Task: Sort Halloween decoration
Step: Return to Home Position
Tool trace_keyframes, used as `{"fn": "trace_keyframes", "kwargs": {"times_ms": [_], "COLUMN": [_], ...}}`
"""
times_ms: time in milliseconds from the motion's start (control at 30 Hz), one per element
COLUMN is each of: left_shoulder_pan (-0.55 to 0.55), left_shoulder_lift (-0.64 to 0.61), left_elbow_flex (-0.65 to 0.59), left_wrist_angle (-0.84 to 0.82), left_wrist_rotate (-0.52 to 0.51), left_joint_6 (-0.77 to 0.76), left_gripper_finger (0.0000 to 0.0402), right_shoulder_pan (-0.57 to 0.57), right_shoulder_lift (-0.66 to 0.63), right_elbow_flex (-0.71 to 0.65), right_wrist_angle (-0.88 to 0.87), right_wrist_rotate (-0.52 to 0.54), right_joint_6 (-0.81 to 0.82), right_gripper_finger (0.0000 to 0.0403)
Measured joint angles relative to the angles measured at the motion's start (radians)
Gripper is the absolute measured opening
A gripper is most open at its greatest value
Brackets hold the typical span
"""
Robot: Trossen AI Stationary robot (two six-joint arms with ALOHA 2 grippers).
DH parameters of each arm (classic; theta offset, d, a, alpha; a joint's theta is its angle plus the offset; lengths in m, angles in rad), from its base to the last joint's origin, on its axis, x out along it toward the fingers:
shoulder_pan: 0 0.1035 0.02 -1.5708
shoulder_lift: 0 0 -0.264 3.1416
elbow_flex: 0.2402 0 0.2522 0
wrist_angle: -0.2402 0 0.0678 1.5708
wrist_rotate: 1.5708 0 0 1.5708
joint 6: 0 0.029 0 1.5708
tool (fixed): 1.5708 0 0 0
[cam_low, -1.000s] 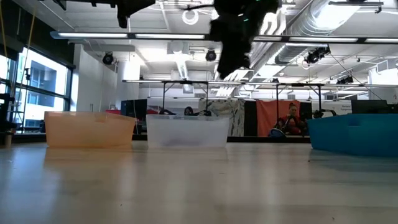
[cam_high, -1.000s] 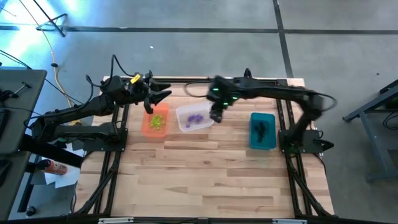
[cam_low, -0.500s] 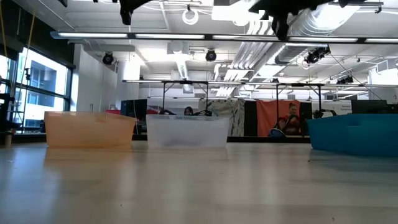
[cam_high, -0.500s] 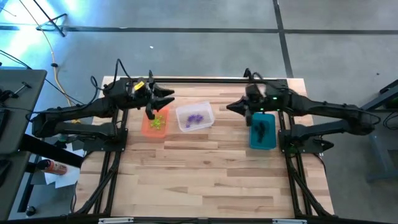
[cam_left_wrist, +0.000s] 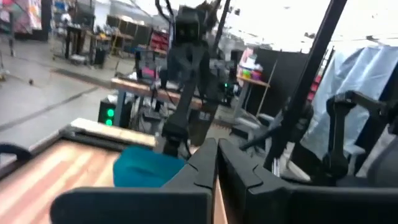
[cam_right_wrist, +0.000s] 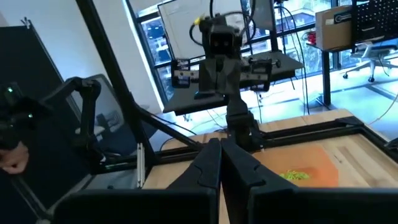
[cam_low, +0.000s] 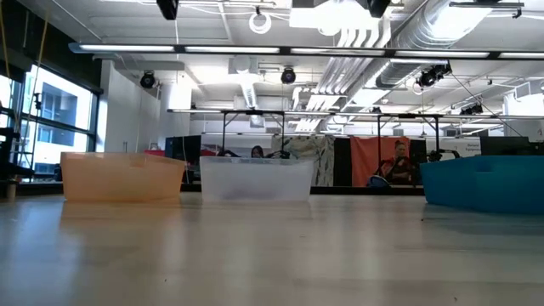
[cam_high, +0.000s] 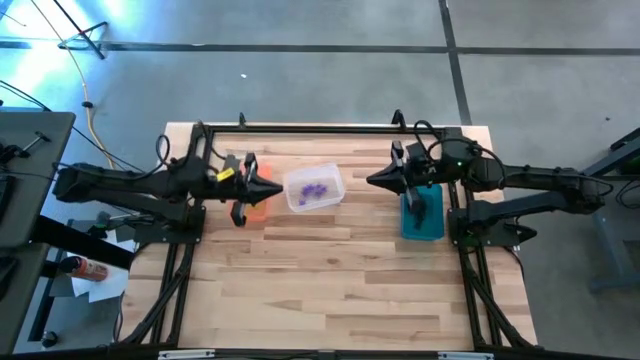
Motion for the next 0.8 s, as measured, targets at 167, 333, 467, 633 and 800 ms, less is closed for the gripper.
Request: {"fn": "trace_keyframes", "kwargs": {"times_ms": [167, 333, 467, 633, 800], "left_shoulder_pan": [-0.024, -0.024, -0.021, -0.021, -0.020], "left_shoulder_lift": [-0.052, -0.202, -0.332, -0.463, -0.560], "left_elbow_flex": [-0.084, -0.181, -0.278, -0.391, -0.474], "left_wrist_angle": [0.066, 0.096, 0.093, 0.120, 0.180], "left_wrist_rotate": [-0.028, -0.036, -0.049, -0.055, -0.057], "left_joint_6": [0.002, 0.066, 0.059, 0.017, -0.008], "left_gripper_finger": [0.0001, 0.0000, 0.0000, 0.0000, 0.0000], "right_shoulder_pan": [-0.002, -0.002, -0.002, -0.002, -0.002], "right_shoulder_lift": [0.000, 0.000, 0.000, 0.000, 0.000], "right_elbow_flex": [0.000, 0.000, 0.000, 0.000, 0.000], "right_wrist_angle": [0.005, -0.013, -0.018, -0.019, -0.019], "right_wrist_rotate": [0.001, 0.003, 0.002, 0.002, 0.001], "right_joint_6": [0.006, -0.025, -0.038, -0.038, -0.014], "right_gripper_finger": [0.0001, 0.0000, 0.0000, 0.0000, 0.0000]}}
